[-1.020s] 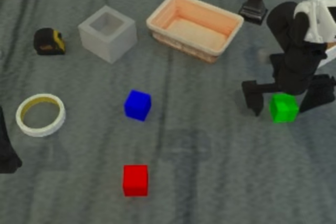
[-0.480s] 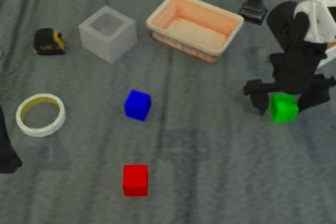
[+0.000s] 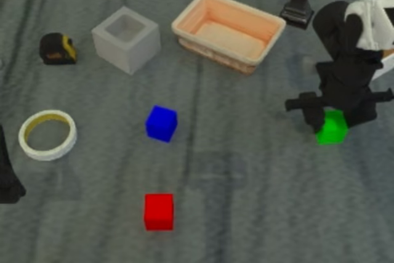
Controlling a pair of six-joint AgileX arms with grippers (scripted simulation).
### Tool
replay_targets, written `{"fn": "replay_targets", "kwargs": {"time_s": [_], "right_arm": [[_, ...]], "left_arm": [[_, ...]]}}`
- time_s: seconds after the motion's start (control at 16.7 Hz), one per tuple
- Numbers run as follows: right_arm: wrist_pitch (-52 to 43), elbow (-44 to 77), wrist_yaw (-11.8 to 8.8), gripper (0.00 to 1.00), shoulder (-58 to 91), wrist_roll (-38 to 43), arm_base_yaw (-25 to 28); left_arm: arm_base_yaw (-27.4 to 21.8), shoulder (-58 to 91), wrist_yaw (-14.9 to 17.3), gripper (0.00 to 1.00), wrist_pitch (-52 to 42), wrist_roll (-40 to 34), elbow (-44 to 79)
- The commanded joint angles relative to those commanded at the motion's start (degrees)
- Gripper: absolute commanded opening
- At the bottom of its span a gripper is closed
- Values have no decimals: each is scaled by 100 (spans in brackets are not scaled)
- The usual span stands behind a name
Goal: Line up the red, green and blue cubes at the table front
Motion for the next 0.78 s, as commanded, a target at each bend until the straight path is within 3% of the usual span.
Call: {"fn": "replay_targets", "kwargs": {"time_s": [0.48,0.78], "right_arm": [[-176,136,22,0,-227,-30,21],[-1162,688,19,0,-588,-41,59]], "left_arm": [[0,0,0,100,0,0,0],[0,0,0,100,0,0,0]]}}
